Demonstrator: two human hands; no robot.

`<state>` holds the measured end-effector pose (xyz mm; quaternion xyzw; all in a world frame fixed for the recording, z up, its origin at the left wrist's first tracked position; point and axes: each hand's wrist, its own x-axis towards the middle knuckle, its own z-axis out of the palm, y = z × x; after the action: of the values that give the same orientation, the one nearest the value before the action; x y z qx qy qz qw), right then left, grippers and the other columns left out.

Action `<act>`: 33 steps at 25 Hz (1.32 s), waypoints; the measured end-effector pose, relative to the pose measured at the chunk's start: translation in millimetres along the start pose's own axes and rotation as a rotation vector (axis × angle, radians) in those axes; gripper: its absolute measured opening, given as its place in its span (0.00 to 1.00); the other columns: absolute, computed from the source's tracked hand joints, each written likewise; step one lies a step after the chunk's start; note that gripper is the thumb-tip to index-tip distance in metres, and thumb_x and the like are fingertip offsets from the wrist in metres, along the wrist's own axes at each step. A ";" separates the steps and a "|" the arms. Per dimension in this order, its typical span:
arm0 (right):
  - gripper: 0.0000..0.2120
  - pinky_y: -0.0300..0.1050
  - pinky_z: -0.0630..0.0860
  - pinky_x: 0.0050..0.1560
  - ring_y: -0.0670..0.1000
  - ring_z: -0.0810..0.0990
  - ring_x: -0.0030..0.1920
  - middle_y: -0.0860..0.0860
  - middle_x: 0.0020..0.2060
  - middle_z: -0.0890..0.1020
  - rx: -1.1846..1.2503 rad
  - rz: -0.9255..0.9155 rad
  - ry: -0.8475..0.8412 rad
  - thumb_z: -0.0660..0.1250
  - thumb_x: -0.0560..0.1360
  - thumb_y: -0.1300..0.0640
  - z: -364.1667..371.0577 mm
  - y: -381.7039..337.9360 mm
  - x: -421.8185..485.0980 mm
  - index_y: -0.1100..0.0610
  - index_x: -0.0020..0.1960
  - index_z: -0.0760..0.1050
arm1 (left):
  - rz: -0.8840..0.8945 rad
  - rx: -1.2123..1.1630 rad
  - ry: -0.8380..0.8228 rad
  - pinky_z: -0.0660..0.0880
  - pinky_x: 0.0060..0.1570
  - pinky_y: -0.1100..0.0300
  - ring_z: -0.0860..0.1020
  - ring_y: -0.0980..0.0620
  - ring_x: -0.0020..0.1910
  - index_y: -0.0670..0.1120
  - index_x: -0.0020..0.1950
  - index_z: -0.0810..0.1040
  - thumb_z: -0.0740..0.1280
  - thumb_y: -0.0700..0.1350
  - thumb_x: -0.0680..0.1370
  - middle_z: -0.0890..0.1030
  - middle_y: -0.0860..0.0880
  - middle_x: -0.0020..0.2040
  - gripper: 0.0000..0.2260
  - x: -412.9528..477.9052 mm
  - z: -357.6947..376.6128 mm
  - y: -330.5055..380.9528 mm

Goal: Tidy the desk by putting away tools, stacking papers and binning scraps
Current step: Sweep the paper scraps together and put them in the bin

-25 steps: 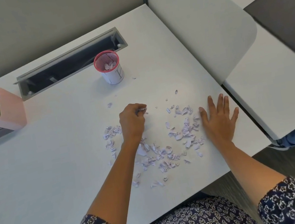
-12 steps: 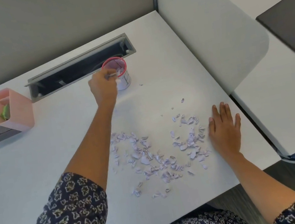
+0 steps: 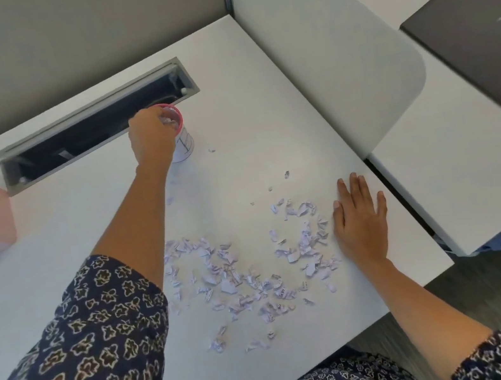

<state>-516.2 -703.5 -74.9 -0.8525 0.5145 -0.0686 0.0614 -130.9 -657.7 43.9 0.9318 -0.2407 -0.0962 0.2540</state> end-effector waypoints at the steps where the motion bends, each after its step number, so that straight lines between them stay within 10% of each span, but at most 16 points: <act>1: 0.24 0.58 0.51 0.76 0.52 0.55 0.78 0.54 0.77 0.59 0.003 0.002 0.002 0.46 0.83 0.50 -0.3 -0.7 -0.2 0.55 0.77 0.59 | -0.011 -0.001 -0.003 0.72 0.62 0.51 0.74 0.44 0.64 0.48 0.63 0.79 0.67 0.48 0.78 0.78 0.45 0.64 0.14 -0.6 1.9 -2.1; 12: 0.24 0.60 0.52 0.76 0.53 0.56 0.78 0.55 0.77 0.60 0.027 0.010 -0.014 0.46 0.82 0.50 -2.7 -4.1 -1.7 0.55 0.76 0.60 | 0.176 -0.110 0.260 0.66 0.62 0.62 0.74 0.50 0.63 0.50 0.62 0.79 0.60 0.47 0.81 0.79 0.50 0.63 0.12 -54.3 -19.7 -50.0; 22: 0.21 0.62 0.49 0.76 0.59 0.51 0.78 0.57 0.77 0.58 0.203 0.272 -0.100 0.49 0.83 0.51 -13.8 -69.9 -24.1 0.53 0.75 0.64 | 0.033 0.204 0.114 0.62 0.68 0.43 0.66 0.43 0.72 0.45 0.70 0.72 0.60 0.42 0.81 0.69 0.44 0.73 0.17 -170.9 -7.6 -229.0; 33: 0.48 0.62 0.42 0.75 0.64 0.38 0.77 0.62 0.77 0.40 0.233 0.222 -0.452 0.56 0.71 0.26 -20.1 -202.8 -88.9 0.52 0.79 0.46 | 0.107 0.321 -0.023 0.52 0.73 0.41 0.54 0.45 0.78 0.46 0.78 0.58 0.54 0.49 0.82 0.57 0.43 0.79 0.23 -183.1 -10.0 -255.2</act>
<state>-384.6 -531.6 -24.4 -0.7717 0.5668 0.0715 0.2795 -184.4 -369.7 -69.7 0.9452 -0.3049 -0.0535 0.1036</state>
